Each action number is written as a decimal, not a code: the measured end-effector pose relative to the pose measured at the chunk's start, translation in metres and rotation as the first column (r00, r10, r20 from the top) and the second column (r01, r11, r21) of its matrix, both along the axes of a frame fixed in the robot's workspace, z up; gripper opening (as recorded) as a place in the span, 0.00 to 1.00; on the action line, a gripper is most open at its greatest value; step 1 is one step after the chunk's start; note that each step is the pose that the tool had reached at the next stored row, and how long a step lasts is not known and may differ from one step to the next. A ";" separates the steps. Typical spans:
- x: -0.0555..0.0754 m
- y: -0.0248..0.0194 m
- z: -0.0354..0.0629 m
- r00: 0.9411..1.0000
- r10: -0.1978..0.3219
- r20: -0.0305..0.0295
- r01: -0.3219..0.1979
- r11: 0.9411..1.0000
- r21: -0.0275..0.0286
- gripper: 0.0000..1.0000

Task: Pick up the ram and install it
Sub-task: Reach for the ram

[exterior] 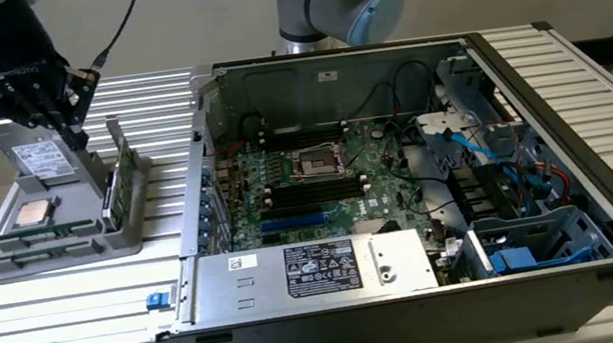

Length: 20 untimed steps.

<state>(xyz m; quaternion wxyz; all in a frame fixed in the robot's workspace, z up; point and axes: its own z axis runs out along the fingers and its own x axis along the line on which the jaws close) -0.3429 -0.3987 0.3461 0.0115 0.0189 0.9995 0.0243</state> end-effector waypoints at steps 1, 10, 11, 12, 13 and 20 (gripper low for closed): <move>-0.003 0.0000 -0.0018 1.000 0.002 0.000 -0.002 1.000 0.000 0.10; -0.027 0.0000 -0.0164 1.000 0.021 0.000 -0.021 1.000 0.000 0.10; -0.030 0.0000 -0.0180 1.000 0.023 0.000 -0.023 1.000 0.000 0.10; -0.032 0.0000 -0.0195 1.000 0.025 0.000 -0.025 1.000 0.000 0.10; -0.035 0.0000 -0.0210 1.000 0.027 0.000 -0.027 1.000 0.000 0.10; -0.043 -0.0009 -0.0306 0.999 0.047 -0.002 -0.047 0.999 0.000 0.10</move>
